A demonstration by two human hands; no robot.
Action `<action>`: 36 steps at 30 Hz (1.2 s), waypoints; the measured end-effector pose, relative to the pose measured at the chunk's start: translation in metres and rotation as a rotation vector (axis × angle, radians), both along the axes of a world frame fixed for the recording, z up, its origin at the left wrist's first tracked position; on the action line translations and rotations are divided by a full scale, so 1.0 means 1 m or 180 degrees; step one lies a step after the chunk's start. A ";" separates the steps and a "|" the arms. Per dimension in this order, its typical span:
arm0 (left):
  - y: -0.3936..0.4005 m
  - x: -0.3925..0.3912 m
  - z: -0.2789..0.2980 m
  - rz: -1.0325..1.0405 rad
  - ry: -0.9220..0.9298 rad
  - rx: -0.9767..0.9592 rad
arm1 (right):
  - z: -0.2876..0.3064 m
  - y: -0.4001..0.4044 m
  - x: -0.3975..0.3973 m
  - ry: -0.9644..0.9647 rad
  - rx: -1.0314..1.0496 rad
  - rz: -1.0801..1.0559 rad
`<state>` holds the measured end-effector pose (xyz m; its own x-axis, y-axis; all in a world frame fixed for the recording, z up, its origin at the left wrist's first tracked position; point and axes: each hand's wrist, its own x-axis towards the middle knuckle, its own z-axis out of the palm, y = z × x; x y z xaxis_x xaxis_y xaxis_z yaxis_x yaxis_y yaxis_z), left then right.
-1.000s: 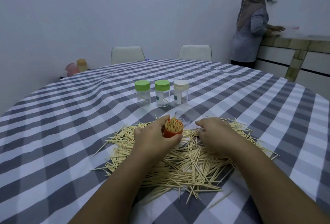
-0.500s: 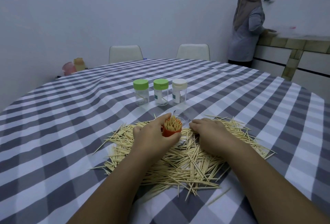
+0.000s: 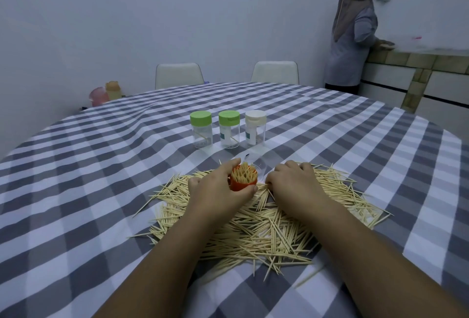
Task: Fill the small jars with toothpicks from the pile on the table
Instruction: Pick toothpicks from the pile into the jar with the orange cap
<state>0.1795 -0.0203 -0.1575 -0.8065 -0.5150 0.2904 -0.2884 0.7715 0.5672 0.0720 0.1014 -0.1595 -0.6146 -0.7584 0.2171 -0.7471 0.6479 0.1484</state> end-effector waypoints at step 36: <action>0.008 0.000 -0.001 -0.0324 0.0072 0.0275 | 0.019 -0.008 0.023 -0.3212 -0.4306 0.0826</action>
<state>0.1798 -0.0127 -0.1590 -0.8497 -0.4546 0.2673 -0.1974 0.7442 0.6381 0.0947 0.0932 -0.1409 -0.8007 -0.4689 0.3729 -0.2909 -0.2397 -0.9262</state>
